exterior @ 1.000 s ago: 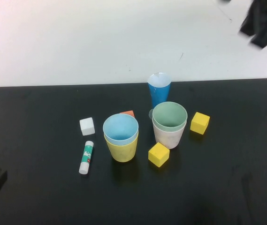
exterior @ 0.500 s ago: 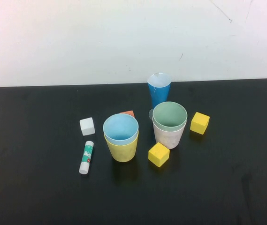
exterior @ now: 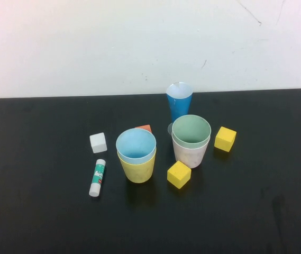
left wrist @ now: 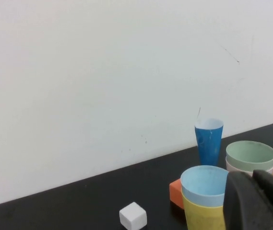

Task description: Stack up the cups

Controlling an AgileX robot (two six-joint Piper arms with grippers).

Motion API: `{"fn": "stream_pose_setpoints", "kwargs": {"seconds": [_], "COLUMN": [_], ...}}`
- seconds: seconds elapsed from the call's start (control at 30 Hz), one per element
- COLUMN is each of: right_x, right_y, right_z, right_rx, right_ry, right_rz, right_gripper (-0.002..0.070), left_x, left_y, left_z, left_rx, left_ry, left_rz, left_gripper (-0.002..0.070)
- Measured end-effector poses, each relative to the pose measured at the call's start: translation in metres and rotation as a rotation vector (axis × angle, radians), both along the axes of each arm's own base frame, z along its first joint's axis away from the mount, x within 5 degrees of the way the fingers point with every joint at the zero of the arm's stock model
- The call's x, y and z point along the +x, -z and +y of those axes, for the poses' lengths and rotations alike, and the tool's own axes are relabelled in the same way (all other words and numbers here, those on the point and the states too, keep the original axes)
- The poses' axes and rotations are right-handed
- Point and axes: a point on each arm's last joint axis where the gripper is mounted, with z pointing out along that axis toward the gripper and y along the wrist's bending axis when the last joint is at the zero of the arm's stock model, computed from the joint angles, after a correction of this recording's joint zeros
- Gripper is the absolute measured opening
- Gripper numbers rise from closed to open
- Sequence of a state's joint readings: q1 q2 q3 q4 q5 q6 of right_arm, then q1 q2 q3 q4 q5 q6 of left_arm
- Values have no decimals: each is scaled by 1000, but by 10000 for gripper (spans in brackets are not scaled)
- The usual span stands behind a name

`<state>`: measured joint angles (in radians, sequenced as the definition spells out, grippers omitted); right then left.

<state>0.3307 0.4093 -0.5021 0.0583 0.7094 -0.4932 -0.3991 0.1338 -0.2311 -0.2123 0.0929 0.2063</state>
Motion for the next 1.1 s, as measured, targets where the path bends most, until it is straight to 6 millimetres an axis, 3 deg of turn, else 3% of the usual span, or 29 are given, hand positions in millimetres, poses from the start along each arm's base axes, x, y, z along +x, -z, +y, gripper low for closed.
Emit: {"fn": "stream_pose_setpoints", "kwargs": {"seconds": [0.2,0.73,0.9,1.1], "right_x": [-10,-11,-11,-11], "right_y": [31,34,34,34], "right_z": [-3,-3,-3,-3], "right_rx": [4,5,6,7], "right_ry": [3,2,2,2], "right_rz": [18,22,23,23], "right_gripper": [0,0,0,0], "left_x": [0,0,1,2], "left_y": [4,10,32,67], "left_z": [-1,-1,1,13], "left_rx": [10,28,29,31], "left_ry": [4,13,-23,-215], "left_rz": [23,69,85,52], "left_gripper": [1,1,1,1]}}
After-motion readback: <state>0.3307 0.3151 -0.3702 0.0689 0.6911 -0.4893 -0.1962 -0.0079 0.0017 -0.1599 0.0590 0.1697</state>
